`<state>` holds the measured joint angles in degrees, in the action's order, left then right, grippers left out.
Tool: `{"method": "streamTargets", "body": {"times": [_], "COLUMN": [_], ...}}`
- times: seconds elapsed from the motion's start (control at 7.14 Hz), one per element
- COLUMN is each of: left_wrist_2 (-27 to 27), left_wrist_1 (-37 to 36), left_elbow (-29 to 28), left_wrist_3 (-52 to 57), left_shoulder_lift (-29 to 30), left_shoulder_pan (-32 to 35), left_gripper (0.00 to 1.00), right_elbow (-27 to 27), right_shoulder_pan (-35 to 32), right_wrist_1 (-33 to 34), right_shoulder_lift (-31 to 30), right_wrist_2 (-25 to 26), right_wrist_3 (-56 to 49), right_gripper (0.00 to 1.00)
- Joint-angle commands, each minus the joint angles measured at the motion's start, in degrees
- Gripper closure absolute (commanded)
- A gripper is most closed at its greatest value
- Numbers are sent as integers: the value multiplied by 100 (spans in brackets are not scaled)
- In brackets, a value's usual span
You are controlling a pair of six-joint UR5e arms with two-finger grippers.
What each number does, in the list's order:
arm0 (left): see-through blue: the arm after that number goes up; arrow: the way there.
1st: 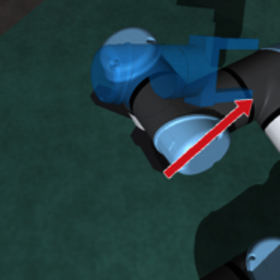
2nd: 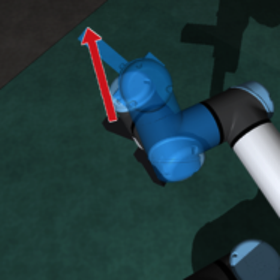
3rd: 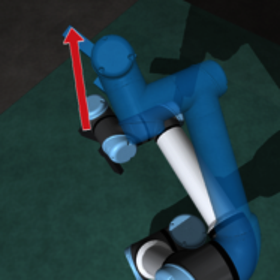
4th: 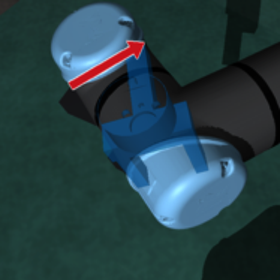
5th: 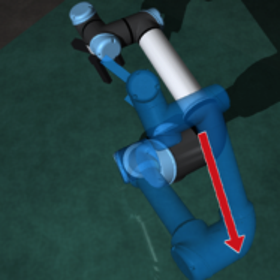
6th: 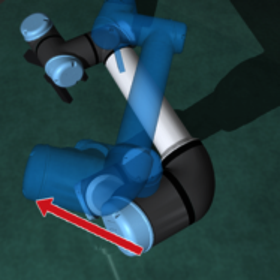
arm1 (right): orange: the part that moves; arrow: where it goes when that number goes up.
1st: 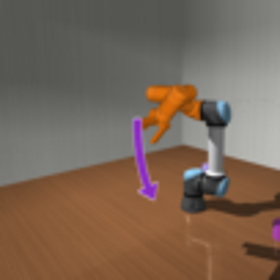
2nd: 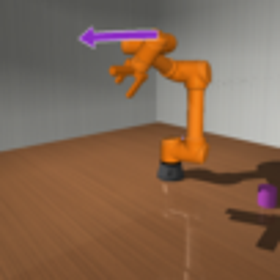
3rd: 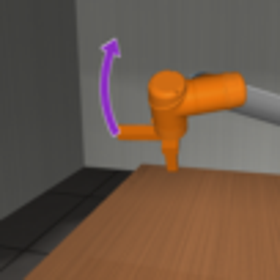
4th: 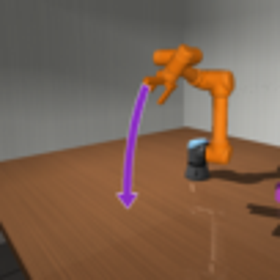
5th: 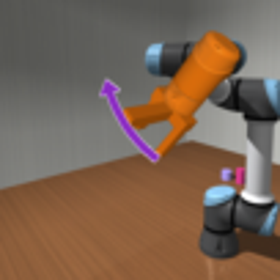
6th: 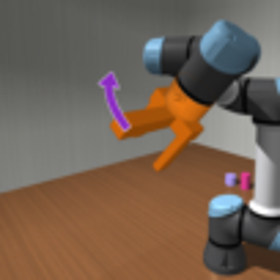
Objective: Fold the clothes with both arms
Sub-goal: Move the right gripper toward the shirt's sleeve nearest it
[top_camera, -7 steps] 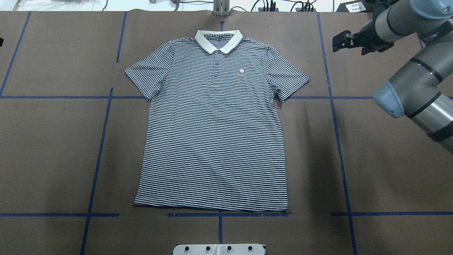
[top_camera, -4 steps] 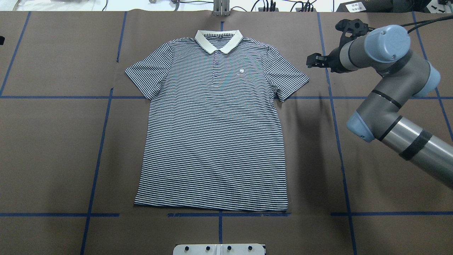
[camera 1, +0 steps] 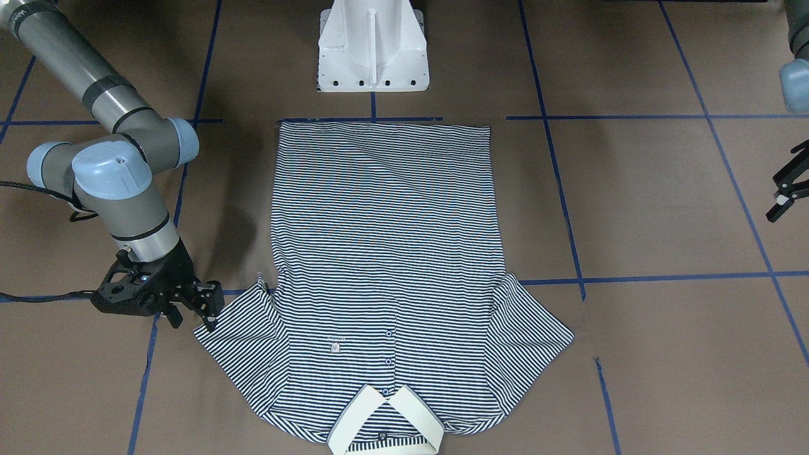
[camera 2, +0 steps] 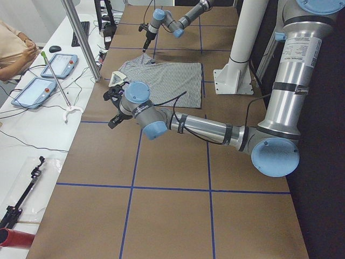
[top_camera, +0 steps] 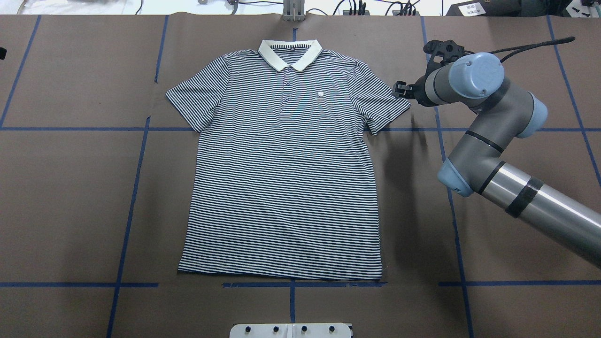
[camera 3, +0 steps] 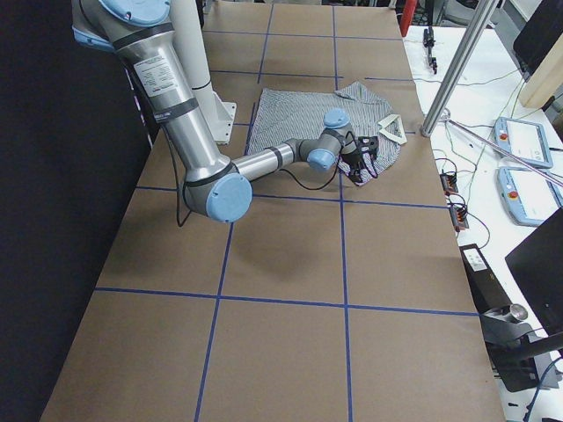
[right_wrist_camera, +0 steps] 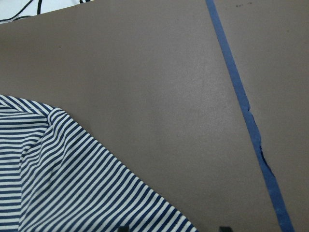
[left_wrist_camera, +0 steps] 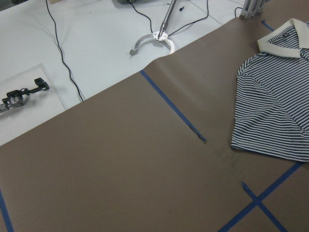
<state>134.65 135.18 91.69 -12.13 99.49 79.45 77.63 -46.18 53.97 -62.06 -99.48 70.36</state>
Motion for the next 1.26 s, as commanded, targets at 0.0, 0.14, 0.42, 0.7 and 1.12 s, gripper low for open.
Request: {"method": "streamTargets", "body": {"times": [0.0, 0.14, 0.42, 0.7, 1.12], "left_wrist_2": [0, 0, 9, 9, 9], "left_wrist_1": [9, 9, 26, 26, 26], "left_elbow": [6, 6, 6, 6, 7], "left_wrist_3": [0, 0, 0, 17, 26], "left_shoulder_lift": [0, 0, 0, -9, -18], "left_shoulder_pan": [0, 0, 0, -9, 0], "left_gripper": [0, 0, 0, 0, 0], "right_elbow": [-195, -265, -292, -327, -380], "right_shoulder_pan": [109, 127, 136, 145, 145], "right_wrist_1": [-1, -1, -1, -1, 8], "right_shoulder_lift": [19, 27, 45, 45, 89], "right_wrist_2": [104, 156, 165, 165, 174], "right_wrist_3": [4, 4, 4, 4, -5], "right_gripper": [38, 46, 46, 50, 65]}}
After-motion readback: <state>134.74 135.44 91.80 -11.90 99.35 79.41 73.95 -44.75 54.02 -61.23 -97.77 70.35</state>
